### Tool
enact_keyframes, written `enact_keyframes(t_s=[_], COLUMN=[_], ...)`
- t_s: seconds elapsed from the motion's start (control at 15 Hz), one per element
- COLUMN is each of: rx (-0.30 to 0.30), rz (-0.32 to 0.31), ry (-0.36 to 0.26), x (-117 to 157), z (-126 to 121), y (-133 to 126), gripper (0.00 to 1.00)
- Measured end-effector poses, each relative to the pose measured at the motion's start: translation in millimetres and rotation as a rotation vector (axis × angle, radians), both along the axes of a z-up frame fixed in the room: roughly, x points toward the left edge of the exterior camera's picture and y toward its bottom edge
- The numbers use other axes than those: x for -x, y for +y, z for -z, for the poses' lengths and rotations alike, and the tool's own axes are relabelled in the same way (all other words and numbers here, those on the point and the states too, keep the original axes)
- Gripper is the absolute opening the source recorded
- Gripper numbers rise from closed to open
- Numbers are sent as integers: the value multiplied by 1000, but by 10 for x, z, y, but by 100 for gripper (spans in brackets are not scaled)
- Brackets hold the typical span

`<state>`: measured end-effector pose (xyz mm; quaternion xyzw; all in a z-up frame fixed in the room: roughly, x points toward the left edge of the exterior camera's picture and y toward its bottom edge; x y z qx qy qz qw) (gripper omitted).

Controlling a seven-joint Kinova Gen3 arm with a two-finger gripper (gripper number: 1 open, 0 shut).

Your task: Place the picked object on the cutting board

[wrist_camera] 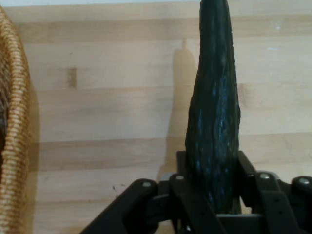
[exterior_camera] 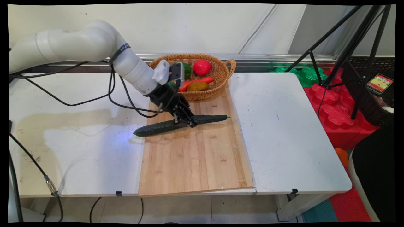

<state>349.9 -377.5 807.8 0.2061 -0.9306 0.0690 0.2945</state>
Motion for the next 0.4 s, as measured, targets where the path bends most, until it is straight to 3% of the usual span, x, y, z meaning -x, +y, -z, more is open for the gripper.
enact_keyframes(t_s=[0.07, 0.13, 0.4], rx=[3, 6, 24], rz=[1, 2, 1], ry=[-5, -11, -20], x=[28, 60, 142], z=[27, 52, 91], y=[-19, -42, -120], gripper=[0, 100, 100])
